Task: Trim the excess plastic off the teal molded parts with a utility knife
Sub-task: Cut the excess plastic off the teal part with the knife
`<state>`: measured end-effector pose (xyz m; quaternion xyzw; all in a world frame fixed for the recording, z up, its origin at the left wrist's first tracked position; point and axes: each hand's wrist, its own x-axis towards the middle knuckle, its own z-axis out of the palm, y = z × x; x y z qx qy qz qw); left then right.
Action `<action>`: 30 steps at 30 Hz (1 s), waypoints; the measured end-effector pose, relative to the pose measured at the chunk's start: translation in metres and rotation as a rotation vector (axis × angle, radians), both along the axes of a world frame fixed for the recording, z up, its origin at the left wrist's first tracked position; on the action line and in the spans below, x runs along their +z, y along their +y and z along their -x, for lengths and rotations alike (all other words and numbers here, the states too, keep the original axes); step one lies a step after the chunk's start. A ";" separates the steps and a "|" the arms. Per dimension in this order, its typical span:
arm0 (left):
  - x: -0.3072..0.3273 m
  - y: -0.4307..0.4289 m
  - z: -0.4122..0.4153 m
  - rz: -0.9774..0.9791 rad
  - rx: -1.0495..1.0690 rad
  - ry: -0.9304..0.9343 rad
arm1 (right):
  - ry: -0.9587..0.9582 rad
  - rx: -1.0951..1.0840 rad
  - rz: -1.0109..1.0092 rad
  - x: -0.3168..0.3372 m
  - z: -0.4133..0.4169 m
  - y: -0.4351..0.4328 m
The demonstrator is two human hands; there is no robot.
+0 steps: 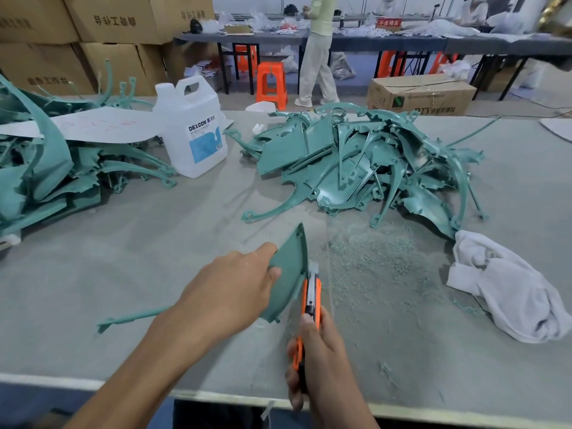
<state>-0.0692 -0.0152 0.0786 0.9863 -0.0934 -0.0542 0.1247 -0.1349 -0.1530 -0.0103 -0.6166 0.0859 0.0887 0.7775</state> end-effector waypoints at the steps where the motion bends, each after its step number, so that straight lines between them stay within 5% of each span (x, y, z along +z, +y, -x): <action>1: -0.001 0.000 0.001 -0.003 0.001 -0.007 | -0.051 0.016 0.009 0.009 -0.001 0.000; 6: 0.000 -0.002 0.000 -0.045 0.023 -0.014 | -0.225 0.078 -0.086 0.043 -0.002 -0.002; 12: -0.002 0.002 0.000 -0.009 0.008 -0.014 | -0.027 -0.053 0.027 0.015 -0.001 -0.004; 19: -0.002 0.003 0.004 -0.034 0.001 -0.034 | -0.273 0.068 0.010 0.050 -0.004 -0.001; 25: 0.000 0.025 0.007 0.118 0.013 -0.017 | 0.003 -0.248 0.010 0.025 -0.023 -0.051; 30: 0.016 0.046 0.002 0.495 -0.027 0.062 | 0.046 -0.309 0.030 0.006 -0.018 -0.068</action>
